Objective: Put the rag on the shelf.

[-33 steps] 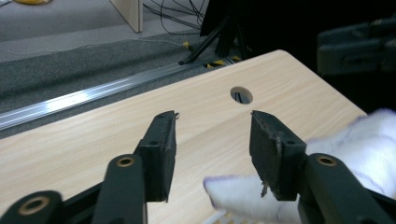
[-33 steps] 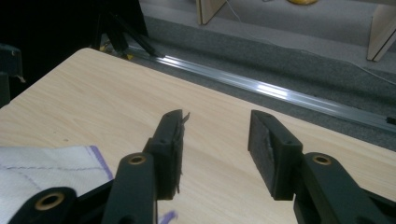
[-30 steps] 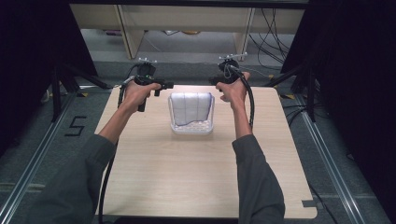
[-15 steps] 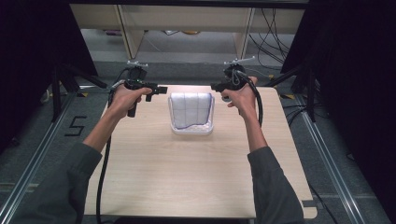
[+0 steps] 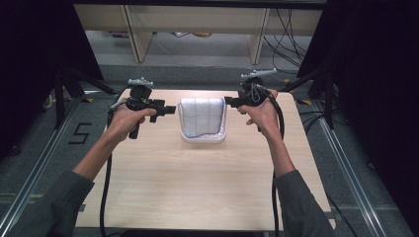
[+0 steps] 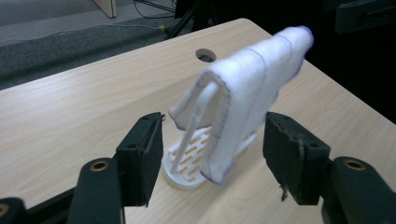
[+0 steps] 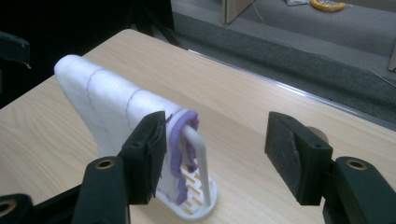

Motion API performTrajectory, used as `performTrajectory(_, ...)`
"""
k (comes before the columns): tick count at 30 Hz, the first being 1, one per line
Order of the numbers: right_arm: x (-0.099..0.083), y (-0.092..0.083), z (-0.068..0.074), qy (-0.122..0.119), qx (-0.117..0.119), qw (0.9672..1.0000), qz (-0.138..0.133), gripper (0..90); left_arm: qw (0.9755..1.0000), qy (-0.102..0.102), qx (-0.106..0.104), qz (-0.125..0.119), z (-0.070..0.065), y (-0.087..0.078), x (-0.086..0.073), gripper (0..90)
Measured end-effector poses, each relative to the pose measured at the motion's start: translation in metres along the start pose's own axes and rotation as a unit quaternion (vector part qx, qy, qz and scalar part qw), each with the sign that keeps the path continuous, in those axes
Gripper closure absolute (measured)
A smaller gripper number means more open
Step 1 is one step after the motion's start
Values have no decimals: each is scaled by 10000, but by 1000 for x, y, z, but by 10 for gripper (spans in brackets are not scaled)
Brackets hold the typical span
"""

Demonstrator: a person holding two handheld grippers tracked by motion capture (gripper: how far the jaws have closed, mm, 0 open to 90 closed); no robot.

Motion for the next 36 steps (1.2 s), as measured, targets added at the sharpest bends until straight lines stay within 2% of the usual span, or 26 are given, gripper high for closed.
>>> performTrajectory(2, -2, -2, 0, -116, -12, 9999, -81, 392, 10000, 57, -21, 23, -4, -1, -5, 371)
performTrajectory(5, -8, -6, 5, -28, 43, 10000, 19, 379, 9999, 101, -87, 34, -10, -3, -12, 359)
performTrajectory(6, -9, -5, 5, -119, 49, 9999, -57, 378, 9999, 109, -100, 24, -12, -3, -14, 355)
performTrajectory(9, -14, -11, 11, -44, 114, 9999, -79, 372, 9996, 128, -242, 87, -20, -6, -21, 332)
performTrajectory(14, -23, -21, 21, -152, 243, 9994, -199, 364, 9991, 197, -359, 69, -29, -12, -36, 307)
performTrajectory(18, -33, -27, 28, -213, 305, 9990, -265, 358, 9989, 219, -404, 46, -34, -17, -49, 294)
performTrajectory(21, -42, -29, 33, -165, 376, 9988, -276, 356, 9990, 227, -390, 56, -36, -21, -58, 291)
performTrajectory(23, -49, -31, 34, -219, 389, 9986, -270, 356, 9989, 226, -414, -12, -38, -23, -63, 290)
performTrajectory(25, -55, -32, 37, -120, 447, 9985, -288, 356, 9986, 222, -475, -35, -40, -25, -68, 290)
performTrajectory(29, -65, -34, 39, -97, 497, 9982, -314, 355, 9982, 254, -536, -24, -46, -27, -79, 290)
performTrajectory(30, -68, -34, 39, -199, 483, 9981, -337, 354, 9984, 266, -507, -8, -47, -28, -82, 290)
performTrajectory(31, -71, -34, 41, -124, 532, 9980, -323, 353, 9982, 268, -528, 7, -49, -27, -85, 290)
performTrajectory(33, -75, -34, 41, -234, 516, 9978, -342, 353, 9981, 311, -535, 35, -52, -27, -91, 290)
performTrajectory(34, -78, -35, 44, -110, 567, 9978, -327, 353, 9980, 328, -538, 52, -54, -27, -93, 290)
performTrajectory(36, -83, -35, 46, -81, 577, 9979, -298, 349, 9980, 348, -526, 80, -57, -26, -99, 289)
Point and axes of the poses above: each handheld gripper's, and its own axes: y roughly forward along the jaws, x roughly out of its top, z roughly to its left, the point moved 6 cm from there along y, roughly forward along the jaws, and after that the axes turned 4 degrees about -x, right-handed, at the moved point
